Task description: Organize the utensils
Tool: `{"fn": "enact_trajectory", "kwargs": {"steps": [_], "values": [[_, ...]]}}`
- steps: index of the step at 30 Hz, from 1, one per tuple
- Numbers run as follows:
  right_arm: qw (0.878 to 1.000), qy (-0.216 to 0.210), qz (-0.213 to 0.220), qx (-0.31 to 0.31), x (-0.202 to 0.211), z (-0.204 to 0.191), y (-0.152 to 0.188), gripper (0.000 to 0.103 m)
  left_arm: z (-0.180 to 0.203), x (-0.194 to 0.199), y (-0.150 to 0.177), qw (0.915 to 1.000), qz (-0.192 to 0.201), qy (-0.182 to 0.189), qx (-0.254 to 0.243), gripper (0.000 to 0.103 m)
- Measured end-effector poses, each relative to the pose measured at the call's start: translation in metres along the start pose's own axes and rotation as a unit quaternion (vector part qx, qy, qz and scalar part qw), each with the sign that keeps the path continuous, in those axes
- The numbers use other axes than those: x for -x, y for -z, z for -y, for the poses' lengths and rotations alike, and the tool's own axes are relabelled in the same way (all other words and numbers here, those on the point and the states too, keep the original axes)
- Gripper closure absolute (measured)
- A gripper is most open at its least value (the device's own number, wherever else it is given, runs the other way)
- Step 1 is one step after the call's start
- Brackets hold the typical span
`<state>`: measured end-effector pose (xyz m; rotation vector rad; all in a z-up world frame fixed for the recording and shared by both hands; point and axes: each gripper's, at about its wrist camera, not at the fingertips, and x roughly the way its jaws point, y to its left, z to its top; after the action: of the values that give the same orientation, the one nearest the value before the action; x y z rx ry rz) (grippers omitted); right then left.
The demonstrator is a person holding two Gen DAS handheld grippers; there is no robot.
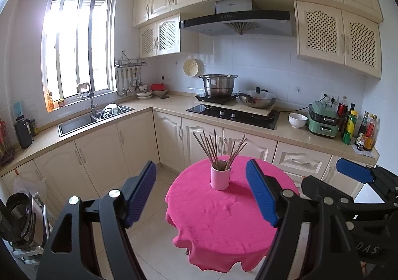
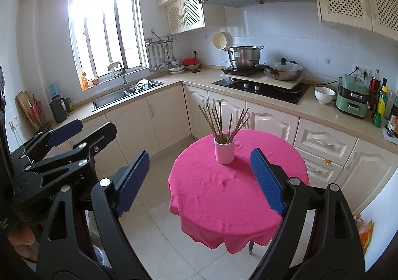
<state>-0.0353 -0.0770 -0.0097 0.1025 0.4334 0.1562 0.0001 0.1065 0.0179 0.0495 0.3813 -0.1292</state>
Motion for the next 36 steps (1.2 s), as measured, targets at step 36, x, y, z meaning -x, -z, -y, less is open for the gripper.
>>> {"fn": "enact_trajectory", "kwargs": {"steps": [36], "values": [[0.994,-0.041,-0.099,-0.027,-0.236,0.096,-0.032,0.021,0.037,-0.264,-0.022,0.9925,-0.106,-0.058,-0.021,0.030]]}}
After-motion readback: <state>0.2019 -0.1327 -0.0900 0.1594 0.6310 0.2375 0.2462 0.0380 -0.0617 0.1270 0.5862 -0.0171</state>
